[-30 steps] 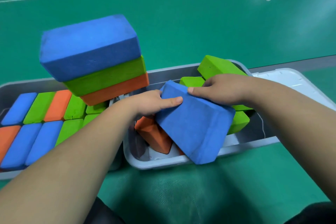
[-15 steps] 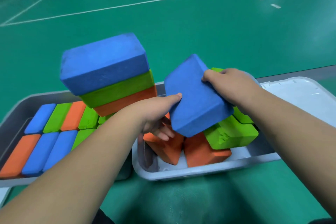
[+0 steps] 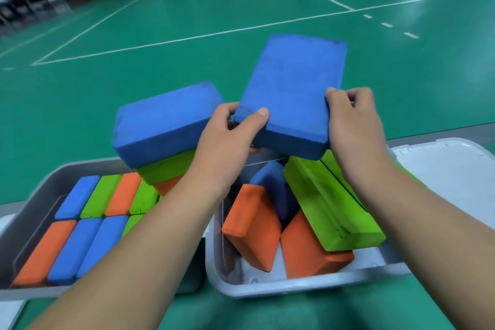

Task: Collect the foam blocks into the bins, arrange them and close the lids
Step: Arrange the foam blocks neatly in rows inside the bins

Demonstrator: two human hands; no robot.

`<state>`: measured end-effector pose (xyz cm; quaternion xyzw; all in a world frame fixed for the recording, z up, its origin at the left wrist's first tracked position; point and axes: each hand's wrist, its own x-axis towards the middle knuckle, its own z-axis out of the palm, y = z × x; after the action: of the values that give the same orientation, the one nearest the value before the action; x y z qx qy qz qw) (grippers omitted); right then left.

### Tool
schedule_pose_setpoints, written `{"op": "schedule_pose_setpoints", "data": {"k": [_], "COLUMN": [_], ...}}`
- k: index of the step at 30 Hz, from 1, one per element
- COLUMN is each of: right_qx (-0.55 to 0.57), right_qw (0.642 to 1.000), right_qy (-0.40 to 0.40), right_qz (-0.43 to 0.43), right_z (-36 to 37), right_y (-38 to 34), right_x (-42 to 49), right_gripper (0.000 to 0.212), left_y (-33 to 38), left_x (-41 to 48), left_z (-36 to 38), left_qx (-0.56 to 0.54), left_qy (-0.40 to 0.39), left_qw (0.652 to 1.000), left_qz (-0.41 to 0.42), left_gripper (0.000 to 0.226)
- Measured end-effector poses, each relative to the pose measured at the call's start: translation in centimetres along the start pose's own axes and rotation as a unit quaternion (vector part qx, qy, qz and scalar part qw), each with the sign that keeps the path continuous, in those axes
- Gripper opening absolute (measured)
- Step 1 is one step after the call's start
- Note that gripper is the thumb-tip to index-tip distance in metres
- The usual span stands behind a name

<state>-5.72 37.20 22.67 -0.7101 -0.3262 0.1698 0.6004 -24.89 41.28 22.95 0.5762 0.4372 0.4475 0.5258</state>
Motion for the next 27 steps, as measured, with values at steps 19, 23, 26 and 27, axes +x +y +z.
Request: {"op": "schedule_pose_setpoints", "data": {"k": [19,23,26,27], "right_qx": [0.01,0.012,0.006,-0.014], "right_qw": [0.96,0.947,0.939,0.935], "right_qy": [-0.146,-0.129,-0.114,-0.119], "right_qz": [-0.237,-0.293,-0.325,-0.335], "right_z": [10.1,11.3,12.2,12.5], "right_y": [-1.8,-2.5,-3.3,-3.5], "right_x": [-1.9,-2.7,-3.2,-3.5], "right_gripper": [0.091,0.07,0.068,0.069], "left_y": [3.3,3.7,3.6,3.5], "left_x": [2.9,4.2,5.1,5.4], "left_z": [-13.8,-15.7,-17.2,-17.7], "left_qx": [-0.104,-0.081,-0.038,-0.016], "left_qy": [0.229,0.284,0.329,0.343], "left_qw": [0.968,0.954,0.941,0.937], "left_qz": [0.023,0.043,0.068,0.068], "left_gripper": [0.02,0.019,0.052,0.055]}}
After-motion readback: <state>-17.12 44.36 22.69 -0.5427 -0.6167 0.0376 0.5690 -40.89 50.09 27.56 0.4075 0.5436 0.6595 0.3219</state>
